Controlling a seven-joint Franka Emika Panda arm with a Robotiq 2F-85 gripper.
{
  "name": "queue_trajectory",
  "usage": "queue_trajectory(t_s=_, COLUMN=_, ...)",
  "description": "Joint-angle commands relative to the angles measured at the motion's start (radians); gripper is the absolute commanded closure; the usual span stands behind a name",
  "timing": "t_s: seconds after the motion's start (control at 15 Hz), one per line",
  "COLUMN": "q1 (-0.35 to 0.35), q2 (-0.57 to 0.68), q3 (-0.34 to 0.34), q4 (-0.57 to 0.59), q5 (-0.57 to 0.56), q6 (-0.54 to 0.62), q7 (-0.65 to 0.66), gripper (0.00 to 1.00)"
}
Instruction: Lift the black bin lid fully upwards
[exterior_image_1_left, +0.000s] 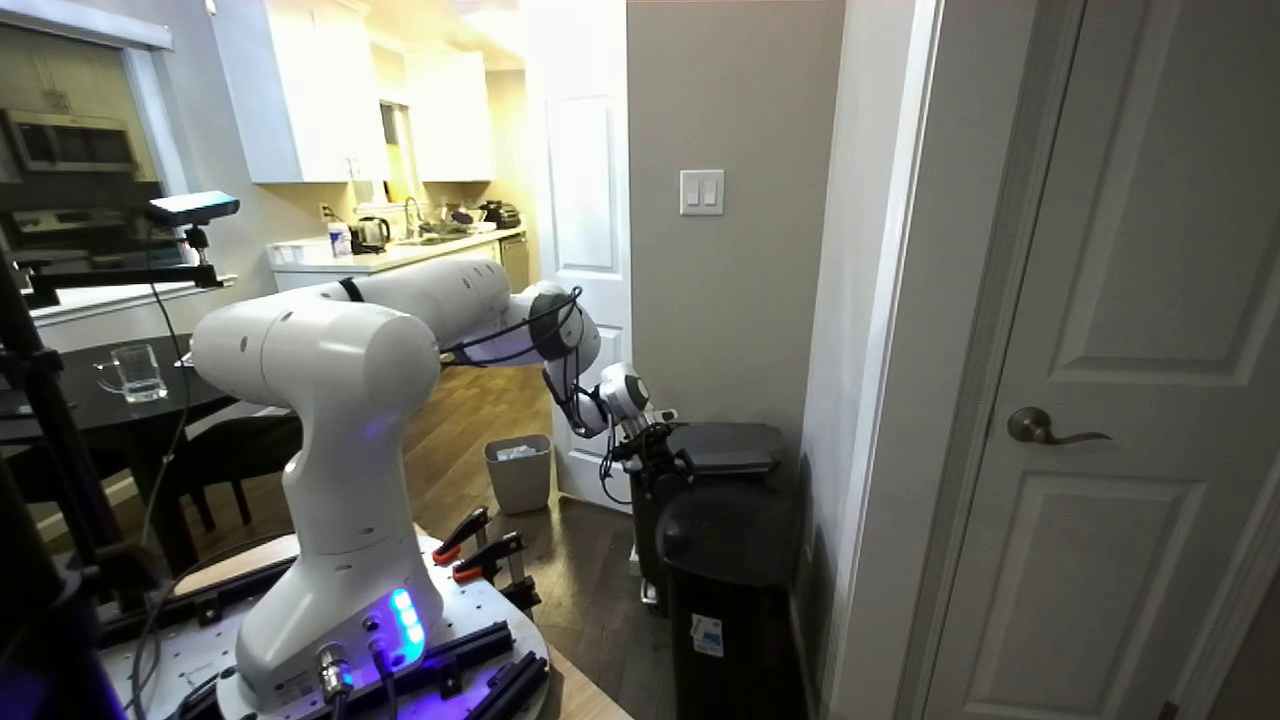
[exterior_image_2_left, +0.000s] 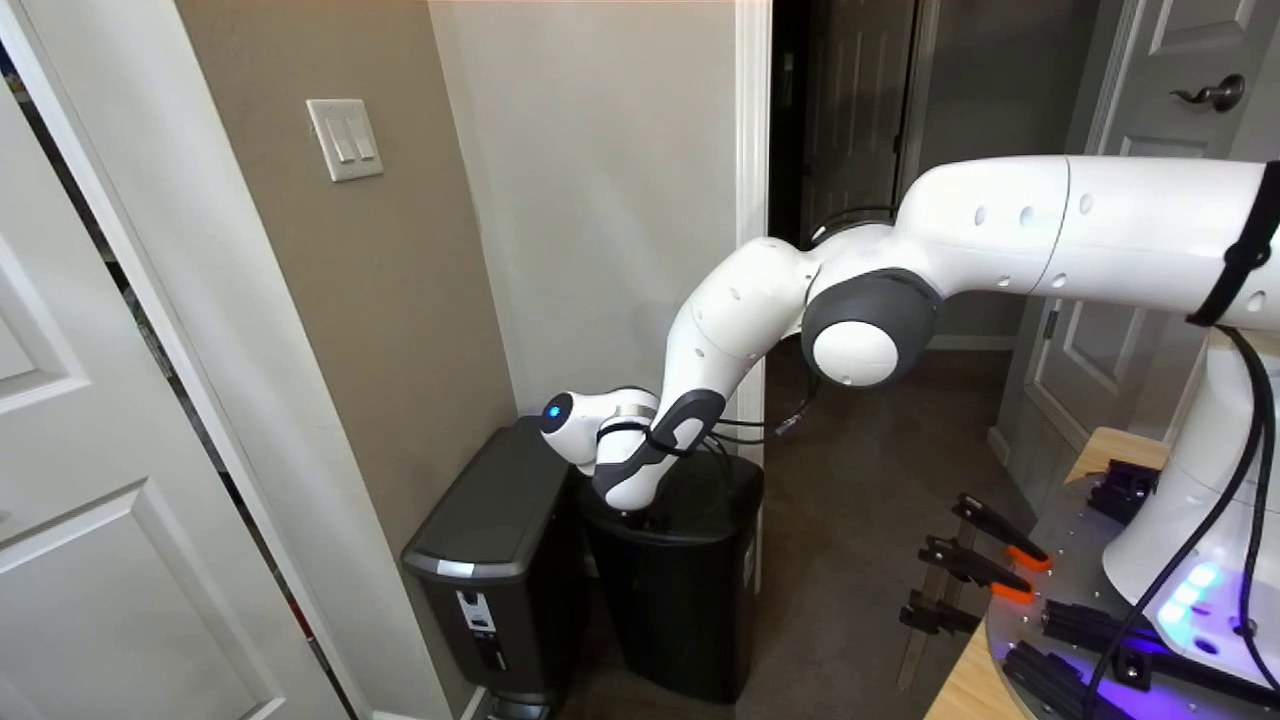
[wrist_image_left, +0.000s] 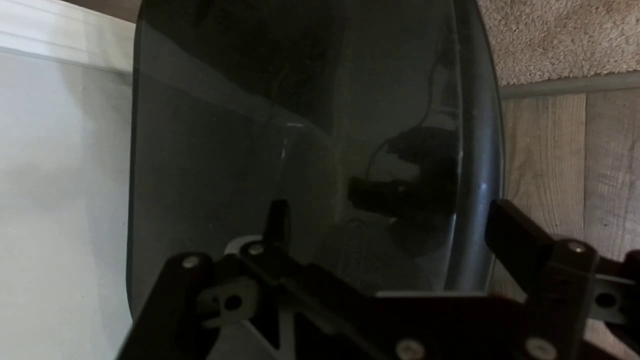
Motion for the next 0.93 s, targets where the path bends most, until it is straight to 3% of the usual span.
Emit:
queue_trajectory(t_s=0.0, q1=-0.002, q2=0.0, q3=0.005, q4=0.004, q5=-0.004, q6=-0.004, q7=0.001, gripper=0.0)
queue_trajectory(t_s=0.33, q1=-0.002, q2=0.0, q3=0.005, q4=0.004, q5=-0.004, q6=-0.004, q7=0.001, gripper=0.0)
queue_trajectory(t_s=0.53, q1=0.048, q2=0.0, q3=-0.02, q4=-0.031, q5=-0.037, q6=-0.032, q7=0.031, gripper=0.0)
queue_trajectory(t_s=0.87, q1=0.107, q2=0.004, q3=0.009, q4=-0.14, q5=-0.072, q6=-0.033, q7=-0.004, gripper=0.0)
